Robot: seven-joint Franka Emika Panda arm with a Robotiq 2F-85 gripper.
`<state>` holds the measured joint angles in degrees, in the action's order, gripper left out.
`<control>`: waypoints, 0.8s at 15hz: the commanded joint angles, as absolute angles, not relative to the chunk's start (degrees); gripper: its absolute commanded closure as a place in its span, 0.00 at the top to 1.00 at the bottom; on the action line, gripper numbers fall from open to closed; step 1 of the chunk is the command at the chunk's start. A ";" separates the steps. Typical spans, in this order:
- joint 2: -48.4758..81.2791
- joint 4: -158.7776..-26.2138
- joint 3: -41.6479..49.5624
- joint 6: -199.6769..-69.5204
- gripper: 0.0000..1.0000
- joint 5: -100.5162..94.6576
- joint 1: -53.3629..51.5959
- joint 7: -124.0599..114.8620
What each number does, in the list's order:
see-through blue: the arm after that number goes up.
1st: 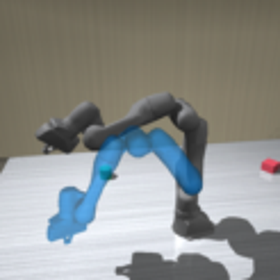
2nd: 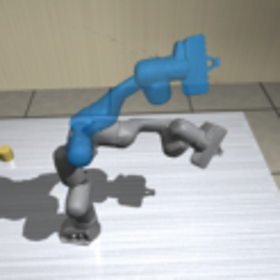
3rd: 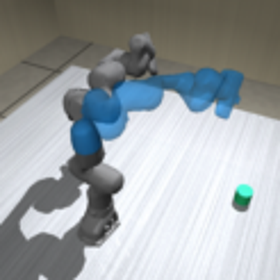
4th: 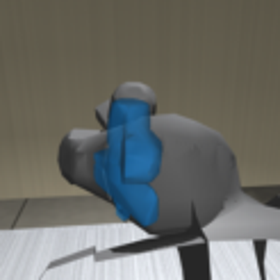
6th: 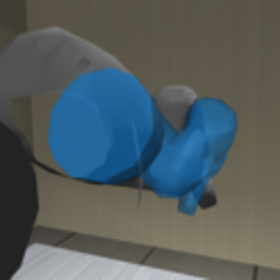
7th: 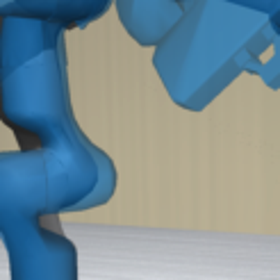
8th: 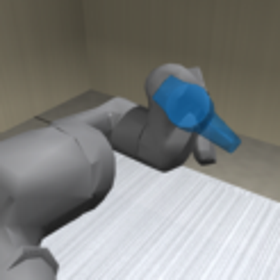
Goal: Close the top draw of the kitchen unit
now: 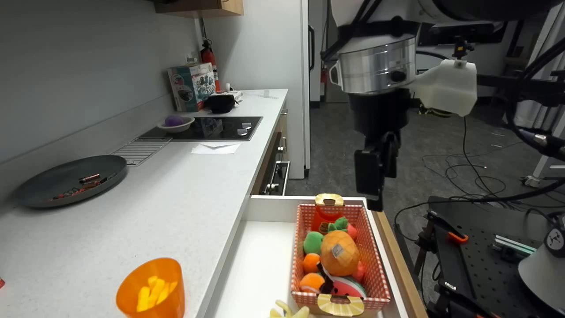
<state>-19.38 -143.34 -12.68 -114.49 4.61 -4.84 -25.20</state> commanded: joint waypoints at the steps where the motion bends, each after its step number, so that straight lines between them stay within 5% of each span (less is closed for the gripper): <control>1: -19.91 -146.79 -9.27 -114.31 1.00 1.73 -3.94 -17.86; 12: -13.74 -151.23 -3.88 -115.10 1.00 0.86 -3.59 -4.26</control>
<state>-13.74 -151.31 -3.80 -115.21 0.85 -3.66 -4.25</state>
